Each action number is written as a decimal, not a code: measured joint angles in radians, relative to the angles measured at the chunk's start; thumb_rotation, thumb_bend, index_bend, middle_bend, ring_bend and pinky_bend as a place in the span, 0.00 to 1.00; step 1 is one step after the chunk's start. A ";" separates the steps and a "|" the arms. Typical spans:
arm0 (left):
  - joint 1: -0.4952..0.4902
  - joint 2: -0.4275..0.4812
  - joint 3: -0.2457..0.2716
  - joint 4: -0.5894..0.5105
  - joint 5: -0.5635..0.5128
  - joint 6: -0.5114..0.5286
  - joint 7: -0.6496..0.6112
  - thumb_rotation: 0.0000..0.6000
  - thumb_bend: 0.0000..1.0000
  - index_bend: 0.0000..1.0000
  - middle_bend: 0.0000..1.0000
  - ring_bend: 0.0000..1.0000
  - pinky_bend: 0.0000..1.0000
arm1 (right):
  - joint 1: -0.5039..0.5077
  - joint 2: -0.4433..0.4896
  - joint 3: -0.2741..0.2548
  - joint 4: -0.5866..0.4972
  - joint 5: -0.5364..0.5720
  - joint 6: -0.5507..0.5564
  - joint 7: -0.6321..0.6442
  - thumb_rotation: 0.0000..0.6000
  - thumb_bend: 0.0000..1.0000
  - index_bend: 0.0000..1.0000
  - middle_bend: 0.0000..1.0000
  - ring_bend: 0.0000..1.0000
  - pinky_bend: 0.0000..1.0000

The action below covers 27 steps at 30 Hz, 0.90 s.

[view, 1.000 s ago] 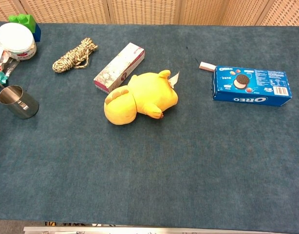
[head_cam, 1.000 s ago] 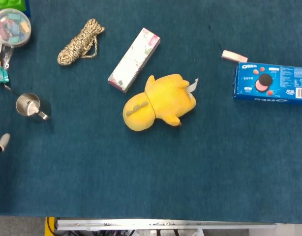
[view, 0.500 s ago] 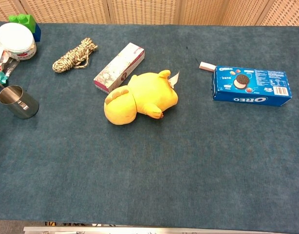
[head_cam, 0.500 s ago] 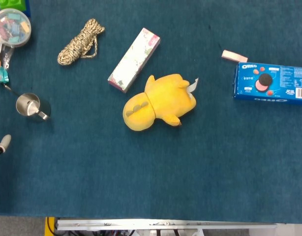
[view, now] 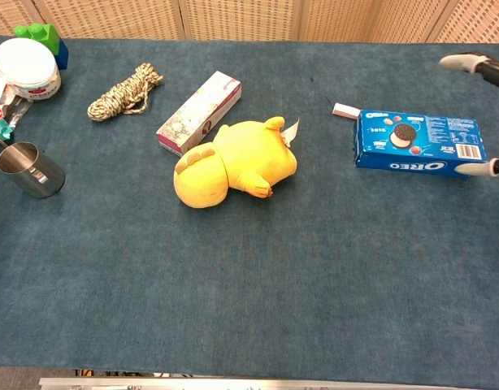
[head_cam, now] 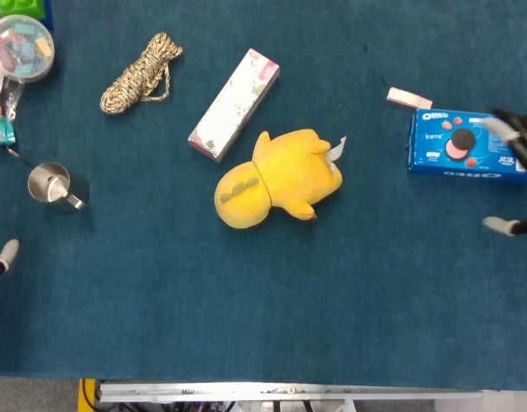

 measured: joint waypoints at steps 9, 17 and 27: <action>0.006 0.004 0.006 -0.001 0.010 0.006 -0.007 1.00 0.21 0.06 0.10 0.10 0.08 | 0.127 -0.142 0.053 0.017 0.042 -0.108 -0.041 0.58 0.00 0.00 0.00 0.00 0.00; 0.010 0.004 0.004 0.004 0.002 0.005 -0.013 1.00 0.21 0.06 0.10 0.10 0.08 | 0.239 -0.284 0.100 0.128 0.103 -0.193 -0.050 0.19 0.00 0.00 0.00 0.00 0.00; 0.012 0.006 0.000 0.012 -0.005 0.004 -0.023 1.00 0.21 0.06 0.10 0.10 0.08 | 0.355 -0.444 0.129 0.304 0.148 -0.280 -0.001 0.16 0.00 0.00 0.00 0.00 0.00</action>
